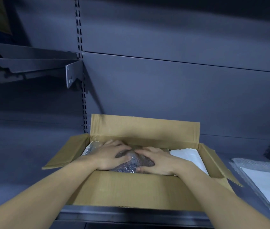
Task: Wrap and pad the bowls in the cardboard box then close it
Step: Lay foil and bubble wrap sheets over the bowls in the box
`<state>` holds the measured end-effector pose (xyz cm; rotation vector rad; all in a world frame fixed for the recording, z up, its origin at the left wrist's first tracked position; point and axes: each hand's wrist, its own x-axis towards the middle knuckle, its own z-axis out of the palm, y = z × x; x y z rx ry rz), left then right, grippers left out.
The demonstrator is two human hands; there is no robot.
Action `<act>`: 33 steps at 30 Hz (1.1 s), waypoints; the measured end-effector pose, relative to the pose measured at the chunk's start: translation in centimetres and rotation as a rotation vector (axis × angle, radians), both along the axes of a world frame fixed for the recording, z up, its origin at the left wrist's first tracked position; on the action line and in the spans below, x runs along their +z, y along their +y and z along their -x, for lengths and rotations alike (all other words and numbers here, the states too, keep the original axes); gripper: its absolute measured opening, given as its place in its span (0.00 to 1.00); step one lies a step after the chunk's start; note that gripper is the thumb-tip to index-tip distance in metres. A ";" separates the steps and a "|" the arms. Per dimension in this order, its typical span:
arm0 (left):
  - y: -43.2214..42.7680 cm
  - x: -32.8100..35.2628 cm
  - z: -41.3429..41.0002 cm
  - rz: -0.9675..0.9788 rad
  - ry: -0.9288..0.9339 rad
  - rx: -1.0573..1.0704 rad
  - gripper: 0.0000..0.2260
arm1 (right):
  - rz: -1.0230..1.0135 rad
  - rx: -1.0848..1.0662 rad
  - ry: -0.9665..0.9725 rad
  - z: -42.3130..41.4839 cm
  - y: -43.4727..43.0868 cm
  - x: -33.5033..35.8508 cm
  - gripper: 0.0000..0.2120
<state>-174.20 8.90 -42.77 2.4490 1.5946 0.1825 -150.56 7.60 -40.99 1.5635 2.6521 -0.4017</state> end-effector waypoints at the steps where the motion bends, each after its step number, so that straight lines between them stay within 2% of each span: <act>1: 0.0 -0.1 0.0 0.018 -0.004 -0.002 0.32 | -0.002 -0.001 -0.008 0.0 0.0 0.0 0.36; 3: 0.0 -0.1 0.0 0.027 -0.003 0.002 0.33 | -0.005 -0.006 -0.014 0.1 -0.1 -0.1 0.36; 7: -0.2 0.0 -0.2 -0.005 0.023 0.004 0.23 | 0.002 -0.017 -0.027 0.1 -0.1 -0.1 0.36; 19: -1.0 0.9 -0.3 -0.030 0.078 0.018 0.24 | 0.007 -0.004 0.001 0.2 -0.2 0.1 0.35; 24: -0.9 1.3 -0.1 -0.194 0.018 0.049 0.22 | -0.085 -0.033 0.114 -0.1 0.0 0.0 0.32; 26: -0.8 1.7 0.2 -0.324 -0.050 0.094 0.21 | -0.105 -0.049 0.171 -0.4 0.2 0.0 0.29; 28: -0.5 2.2 1.1 -0.373 -0.107 0.183 0.17 | -0.122 -0.070 0.213 -0.7 0.2 0.0 0.27; 30: -0.3 2.6 2.4 -0.319 -0.065 0.276 0.13 | -0.129 -0.072 0.210 -0.8 0.1 -0.2 0.26; 33: -0.3 2.9 3.5 -0.224 0.072 0.333 0.17 | -0.128 -0.064 0.195 -0.8 -0.2 -0.4 0.27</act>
